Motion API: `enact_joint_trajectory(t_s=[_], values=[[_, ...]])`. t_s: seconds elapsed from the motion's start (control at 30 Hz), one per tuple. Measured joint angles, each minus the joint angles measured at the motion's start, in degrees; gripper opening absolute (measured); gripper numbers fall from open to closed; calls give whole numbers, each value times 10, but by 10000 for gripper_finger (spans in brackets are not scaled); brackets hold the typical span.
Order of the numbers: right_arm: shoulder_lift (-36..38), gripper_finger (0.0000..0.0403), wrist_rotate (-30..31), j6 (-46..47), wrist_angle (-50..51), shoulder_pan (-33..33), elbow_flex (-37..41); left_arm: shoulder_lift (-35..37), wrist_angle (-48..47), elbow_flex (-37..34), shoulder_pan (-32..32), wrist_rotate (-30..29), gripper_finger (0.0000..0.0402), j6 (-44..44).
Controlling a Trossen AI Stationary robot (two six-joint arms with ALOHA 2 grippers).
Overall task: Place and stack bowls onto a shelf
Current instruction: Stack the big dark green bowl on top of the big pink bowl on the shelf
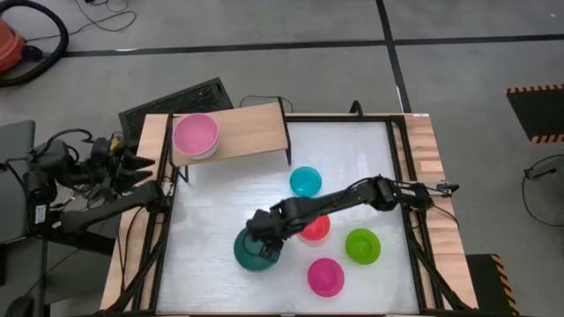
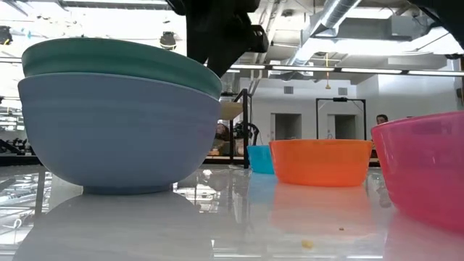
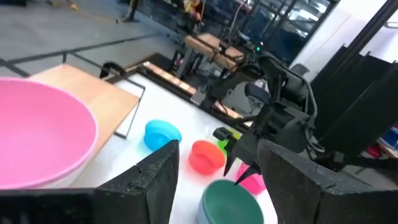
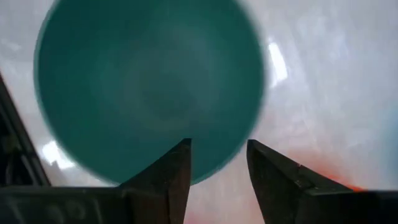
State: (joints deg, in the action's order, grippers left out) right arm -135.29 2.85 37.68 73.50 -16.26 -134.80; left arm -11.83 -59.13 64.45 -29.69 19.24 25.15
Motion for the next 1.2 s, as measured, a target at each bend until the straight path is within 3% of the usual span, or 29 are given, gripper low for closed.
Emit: enact_joint_trajectory(t_s=[0.43,0.73,0.87,1.03,1.2], values=[[0,170,11,28,-6,5,2,0,-15,0,0,0,204,2],[0,160,16,55,-36,11,53,0,-19,0,0,-1,204,13],[0,119,16,55,-37,9,56,0,-18,0,0,-5,204,13],[2,23,6,49,-28,12,56,0,-18,0,0,-21,204,12],[4,22,-2,54,-26,20,55,0,-19,0,0,-21,204,11]])
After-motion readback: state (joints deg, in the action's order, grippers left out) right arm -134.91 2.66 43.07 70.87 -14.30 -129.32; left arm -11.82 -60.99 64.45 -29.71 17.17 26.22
